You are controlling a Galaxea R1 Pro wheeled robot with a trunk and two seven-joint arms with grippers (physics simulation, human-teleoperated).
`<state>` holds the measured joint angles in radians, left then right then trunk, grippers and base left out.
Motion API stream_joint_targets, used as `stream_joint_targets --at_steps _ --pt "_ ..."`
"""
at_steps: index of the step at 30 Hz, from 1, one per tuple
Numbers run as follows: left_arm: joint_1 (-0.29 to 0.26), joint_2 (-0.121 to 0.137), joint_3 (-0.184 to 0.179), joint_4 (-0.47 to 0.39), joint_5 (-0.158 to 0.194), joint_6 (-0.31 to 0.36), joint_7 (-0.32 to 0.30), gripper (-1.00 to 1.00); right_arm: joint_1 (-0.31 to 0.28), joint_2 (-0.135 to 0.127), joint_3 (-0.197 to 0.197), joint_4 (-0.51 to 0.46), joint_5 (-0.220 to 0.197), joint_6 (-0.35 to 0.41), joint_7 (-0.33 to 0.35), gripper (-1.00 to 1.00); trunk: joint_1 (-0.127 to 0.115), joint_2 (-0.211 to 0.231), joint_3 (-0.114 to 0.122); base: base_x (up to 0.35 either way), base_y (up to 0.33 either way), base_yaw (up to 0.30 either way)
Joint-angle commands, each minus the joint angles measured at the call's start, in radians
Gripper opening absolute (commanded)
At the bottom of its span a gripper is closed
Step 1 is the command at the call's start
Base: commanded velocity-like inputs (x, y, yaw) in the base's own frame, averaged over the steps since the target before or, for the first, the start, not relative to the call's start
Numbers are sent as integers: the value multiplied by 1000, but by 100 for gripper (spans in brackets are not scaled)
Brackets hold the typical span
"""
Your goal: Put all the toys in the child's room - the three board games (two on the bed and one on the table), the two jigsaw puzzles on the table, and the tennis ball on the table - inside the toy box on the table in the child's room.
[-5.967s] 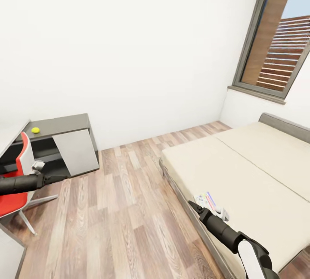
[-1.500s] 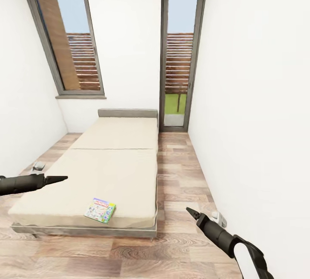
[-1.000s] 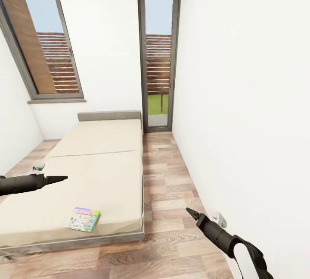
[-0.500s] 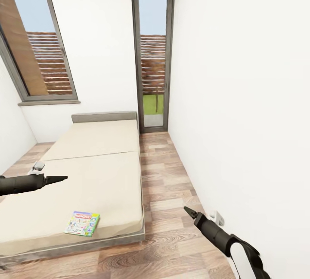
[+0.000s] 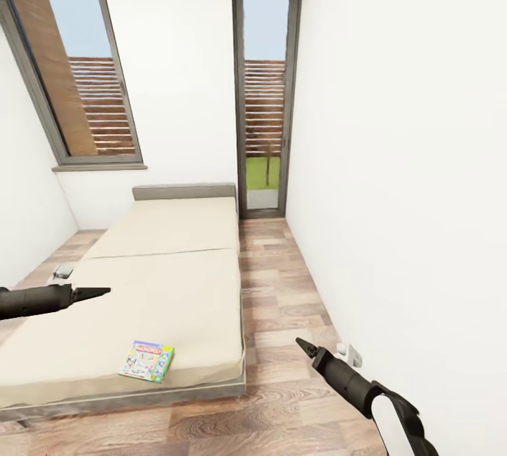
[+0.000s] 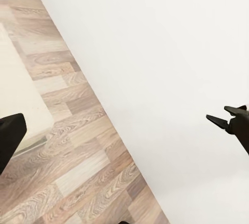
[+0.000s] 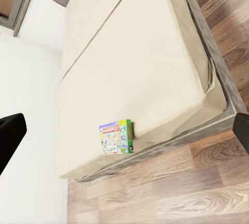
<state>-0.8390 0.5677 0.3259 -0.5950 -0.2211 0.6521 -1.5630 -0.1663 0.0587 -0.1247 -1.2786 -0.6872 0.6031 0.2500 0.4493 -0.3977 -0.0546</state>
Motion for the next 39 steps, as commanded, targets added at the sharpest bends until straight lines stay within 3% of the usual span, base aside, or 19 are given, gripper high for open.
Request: stream_joint_targets --at_steps 1,12,39 --pt "-2 -1 4 0 -10 11 -8 100 -1 1 -3 -1 -2 7 3 100 1 -2 -1 0 0 205" --pt "-2 -1 4 0 -11 11 -8 100 -1 1 -3 -1 -3 7 3 100 1 -2 8 0 31 162" --pt "-2 -2 2 0 -12 9 -8 100 -2 4 16 -1 -3 7 2 100 1 -2 8 0 3 2"
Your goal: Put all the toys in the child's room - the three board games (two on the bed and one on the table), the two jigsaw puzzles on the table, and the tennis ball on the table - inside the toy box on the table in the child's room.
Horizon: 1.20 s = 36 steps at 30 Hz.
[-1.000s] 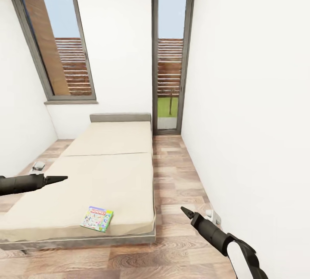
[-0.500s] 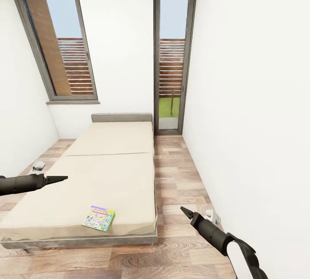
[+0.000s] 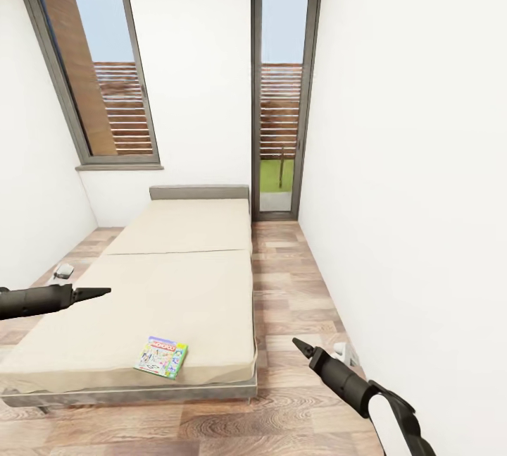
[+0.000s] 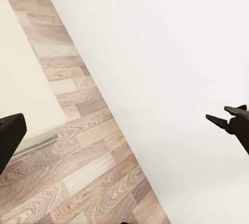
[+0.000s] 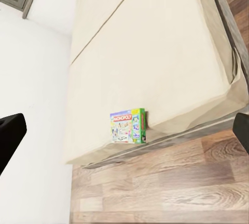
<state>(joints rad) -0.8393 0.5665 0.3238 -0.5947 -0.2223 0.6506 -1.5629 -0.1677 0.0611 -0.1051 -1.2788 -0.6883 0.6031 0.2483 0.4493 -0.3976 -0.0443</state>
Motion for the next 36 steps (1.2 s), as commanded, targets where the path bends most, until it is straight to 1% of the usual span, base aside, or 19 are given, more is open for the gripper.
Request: stream_joint_targets --at_steps 1,9,12,13,14,15,16,17,18,22,24,25,27,28,29,31,32,34,36 --pt "-1 -1 4 -1 -10 11 -8 100 -1 1 -1 -1 -1 7 3 100 1 -2 -2 0 0 0" --pt "-1 -2 4 -1 -9 11 2 100 -1 1 10 -3 -3 8 4 100 1 -2 -2 0 0 0" --pt "-1 -14 4 -1 -10 11 10 100 -1 2 11 -4 -3 9 4 100 1 -2 -2 0 0 0" --pt "-1 -23 4 -1 -11 11 21 100 -1 2 11 -5 -3 9 4 100 1 -2 -2 0 0 0" --pt "-1 -34 4 -1 -11 11 42 100 -1 1 11 -6 -3 9 4 100 1 -2 -2 0 0 0" --pt "-1 -40 4 -1 -11 11 56 100 -1 1 11 -7 -3 9 5 100 1 -2 -2 0 0 0" --pt "-1 -51 4 -1 -11 11 87 100 -1 1 11 -8 -3 10 5 100 1 -2 -2 0 0 0" --pt "-1 -58 3 -1 -11 11 105 100 -1 1 11 -9 -3 10 5 100 1 -2 -2 0 0 0" --pt "-1 -65 3 -1 -11 11 123 100 -1 1 11 -10 -3 10 5 100 5 -9 -6 0 0 0" --pt "-1 -118 3 2 -12 10 252 100 -1 0 12 -15 -3 12 8 100 20 -37 -18 0 0 0" --pt "-1 -130 3 9 -12 10 280 100 -1 0 12 -15 -3 12 9 100 28 -51 -24 0 0 0" --pt "-1 -144 2 24 -12 9 306 100 -1 0 12 -16 -3 12 10 100 31 -58 -27 0 0 0" --pt "-1 -157 2 40 -12 9 330 100 -1 0 12 -16 -3 14 11 100 39 -72 -34 0 0 0" --pt "-1 -171 1 55 -12 8 354 100 -1 -1 12 -17 -3 16 12 100 43 -79 -37 0 0 0" --pt "-1 -178 1 61 -12 7 367 100 -1 -1 12 -17 -3 16 12 100 47 -86 -40 0 0 0" --pt "-1 -204 1 79 -12 -17 425 100 -1 -7 12 -26 -4 20 13 100 54 -100 -46 0 0 0" --pt "-1 -209 1 84 -11 -25 441 100 -1 -8 12 -30 -4 21 13 100 58 -107 -49 0 0 0" --pt "-1 -220 1 112 -10 -56 505 100 0 -13 12 -53 -8 27 14 100 66 -121 -56 0 0 0" --pt "-1 -223 2 139 -10 -69 543 100 1 -16 12 -71 -12 35 14 100 74 -135 -62 0 0 0"
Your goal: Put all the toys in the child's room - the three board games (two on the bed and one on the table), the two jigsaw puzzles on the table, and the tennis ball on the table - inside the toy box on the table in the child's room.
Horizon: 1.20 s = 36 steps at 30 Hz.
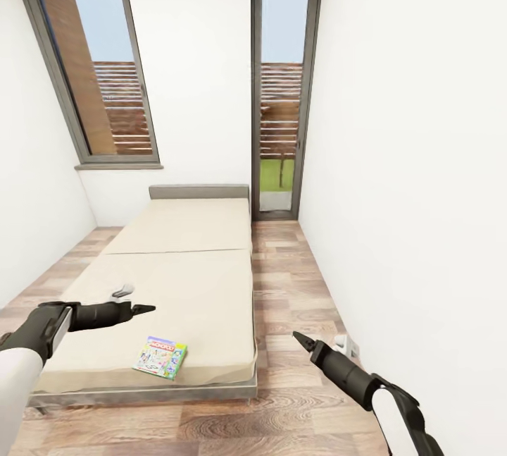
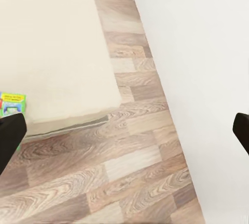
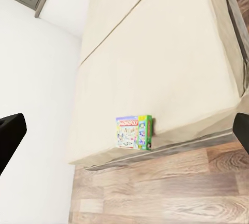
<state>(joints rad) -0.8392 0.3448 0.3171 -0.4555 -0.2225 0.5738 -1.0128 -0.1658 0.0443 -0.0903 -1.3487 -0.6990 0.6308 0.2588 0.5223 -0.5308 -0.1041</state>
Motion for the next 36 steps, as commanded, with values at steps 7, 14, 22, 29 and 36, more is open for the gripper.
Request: stream_joint_targets --at_steps 7,14,22,29,36 --pt "6 2 8 105 -11 -47 34 100 3 -2 -10 -49 -6 42 4 100 27 -51 -24 0 0 0" --pt "56 0 5 204 -12 -155 63 100 4 -3 -15 -61 -1 57 0 100 54 -100 -46 0 0 0" --pt "109 -3 9 226 -4 -187 170 100 8 -3 -12 -104 7 65 -9 100 85 -156 -71 0 0 0" --pt "127 -6 15 239 3 -190 219 100 12 -4 -15 -126 7 80 -27 100 112 -205 -93 0 0 0" --pt "129 -6 18 268 13 -196 235 100 12 -1 -10 -129 8 81 -35 100 139 -254 -115 0 0 0"
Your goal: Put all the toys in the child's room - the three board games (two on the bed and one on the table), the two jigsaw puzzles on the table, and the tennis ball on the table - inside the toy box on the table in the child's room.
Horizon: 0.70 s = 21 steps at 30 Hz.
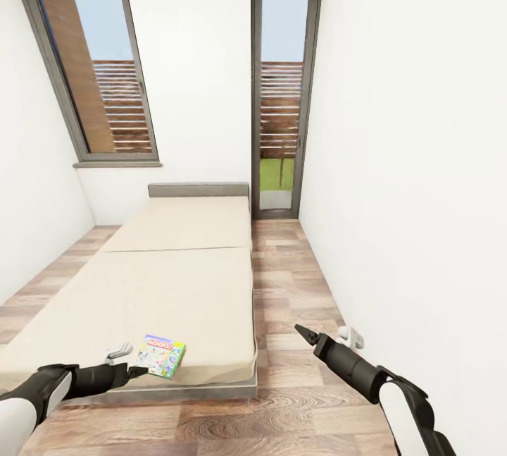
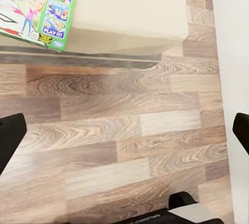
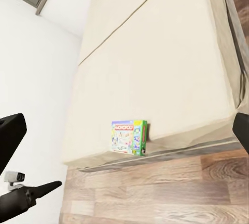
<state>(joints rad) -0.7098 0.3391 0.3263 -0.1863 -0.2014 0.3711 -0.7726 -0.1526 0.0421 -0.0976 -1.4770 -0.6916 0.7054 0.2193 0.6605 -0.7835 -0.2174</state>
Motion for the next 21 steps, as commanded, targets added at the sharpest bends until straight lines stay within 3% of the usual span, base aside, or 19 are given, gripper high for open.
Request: stream_joint_targets --at_steps 1,4,6,10,16,21 --pt "0 -1 9 5 -2 -1 7 100 -2 5 -1 -1 2 7 -7 100 4 -9 -5 0 0 0" --pt "1 -1 9 48 28 -44 56 100 -12 8 0 -14 0 10 -75 100 16 -30 -14 0 0 0" --pt "1 -2 10 76 77 -85 114 100 -28 11 0 -29 -9 11 -129 100 23 -44 -20 0 0 0" --pt "1 -6 9 92 154 -114 201 100 -43 17 2 -35 -11 10 -167 100 39 -72 -33 0 0 0" --pt "1 -7 9 96 184 -120 226 100 -46 16 3 -32 -6 -2 -168 100 62 -113 -52 0 0 0" --pt "1 -24 10 97 237 -119 223 100 -43 12 1 -35 -12 -5 -167 100 81 -148 -67 0 0 0"
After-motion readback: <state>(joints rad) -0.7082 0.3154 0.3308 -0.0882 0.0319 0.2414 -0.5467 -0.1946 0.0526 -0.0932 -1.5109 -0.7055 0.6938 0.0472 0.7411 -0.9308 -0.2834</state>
